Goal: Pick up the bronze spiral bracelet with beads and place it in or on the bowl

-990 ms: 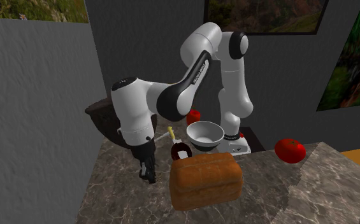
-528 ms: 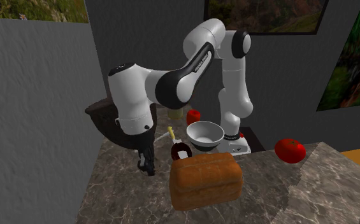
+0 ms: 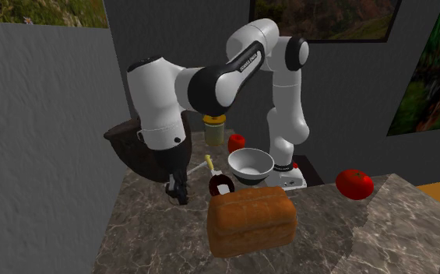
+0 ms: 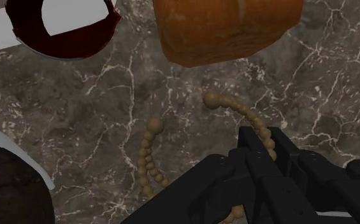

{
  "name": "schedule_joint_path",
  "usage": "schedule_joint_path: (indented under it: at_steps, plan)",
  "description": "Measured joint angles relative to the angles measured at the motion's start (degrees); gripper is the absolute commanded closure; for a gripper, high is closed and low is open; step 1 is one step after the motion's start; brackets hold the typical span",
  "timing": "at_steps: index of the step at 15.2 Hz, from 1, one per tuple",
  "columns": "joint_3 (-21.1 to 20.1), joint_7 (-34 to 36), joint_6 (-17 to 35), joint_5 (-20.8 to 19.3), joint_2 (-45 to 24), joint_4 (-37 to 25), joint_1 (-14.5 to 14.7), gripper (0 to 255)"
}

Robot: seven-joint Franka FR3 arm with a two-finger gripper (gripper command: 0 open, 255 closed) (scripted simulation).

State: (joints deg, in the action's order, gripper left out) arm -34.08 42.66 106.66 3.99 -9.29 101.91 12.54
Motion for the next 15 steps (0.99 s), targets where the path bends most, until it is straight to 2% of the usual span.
schedule_joint_path:
  at_steps: [6,11,15]
  plan:
    - [1.1,-6.5,0.9,7.8,13.9,13.5,-2.7,255]
    - [4.0,-12.4,0.8,14.0,26.8,25.8,-2.2,255]
    - [7.2,-16.0,-2.1,16.9,36.6,33.2,-0.9,255]
